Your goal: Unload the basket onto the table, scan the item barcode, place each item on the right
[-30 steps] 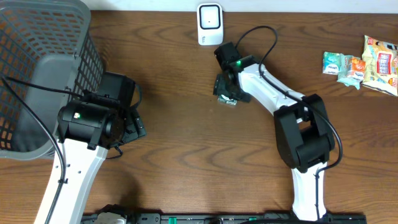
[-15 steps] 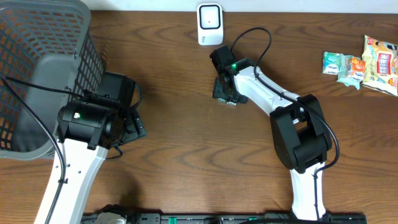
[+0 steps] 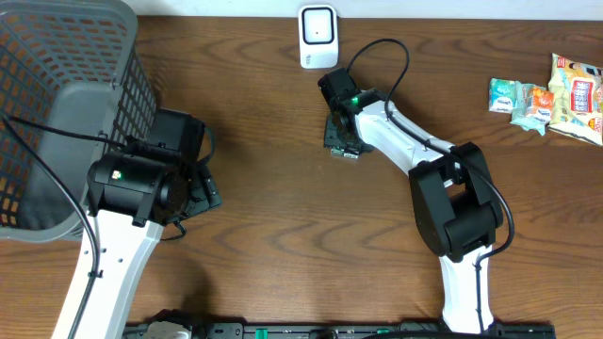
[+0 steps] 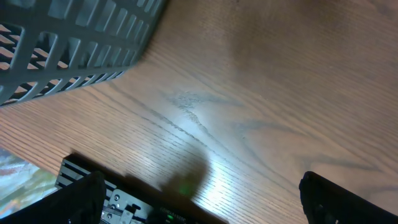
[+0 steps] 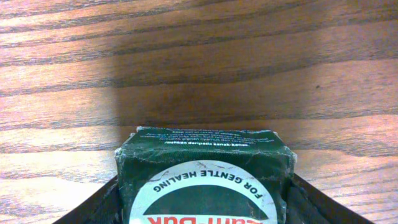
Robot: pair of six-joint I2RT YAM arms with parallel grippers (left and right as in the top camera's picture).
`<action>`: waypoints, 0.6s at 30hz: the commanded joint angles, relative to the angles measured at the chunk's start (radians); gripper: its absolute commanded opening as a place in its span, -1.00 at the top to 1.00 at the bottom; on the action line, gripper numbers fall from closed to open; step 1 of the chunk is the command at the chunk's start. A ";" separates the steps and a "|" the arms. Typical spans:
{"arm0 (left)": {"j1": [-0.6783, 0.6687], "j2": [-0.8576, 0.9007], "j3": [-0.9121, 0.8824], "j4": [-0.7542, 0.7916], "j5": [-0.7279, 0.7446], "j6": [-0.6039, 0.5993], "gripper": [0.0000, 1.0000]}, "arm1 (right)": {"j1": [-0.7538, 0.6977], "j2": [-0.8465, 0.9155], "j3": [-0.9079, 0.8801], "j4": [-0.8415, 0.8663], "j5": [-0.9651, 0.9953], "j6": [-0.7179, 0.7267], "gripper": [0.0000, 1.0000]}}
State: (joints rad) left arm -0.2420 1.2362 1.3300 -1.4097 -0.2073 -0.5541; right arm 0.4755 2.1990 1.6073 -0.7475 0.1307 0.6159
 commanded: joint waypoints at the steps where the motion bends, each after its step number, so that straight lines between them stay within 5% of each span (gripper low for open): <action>1: 0.005 -0.002 0.000 -0.003 0.005 -0.013 -0.96 | 0.003 -0.002 -0.001 -0.012 -0.010 -0.011 -0.18; 18: 0.005 -0.002 0.000 -0.003 0.005 -0.013 -0.96 | 0.003 -0.121 0.003 0.039 0.002 -0.051 -0.09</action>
State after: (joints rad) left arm -0.2420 1.2362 1.3300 -1.4097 -0.2073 -0.5541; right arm 0.4755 2.1441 1.6073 -0.7235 0.1234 0.6033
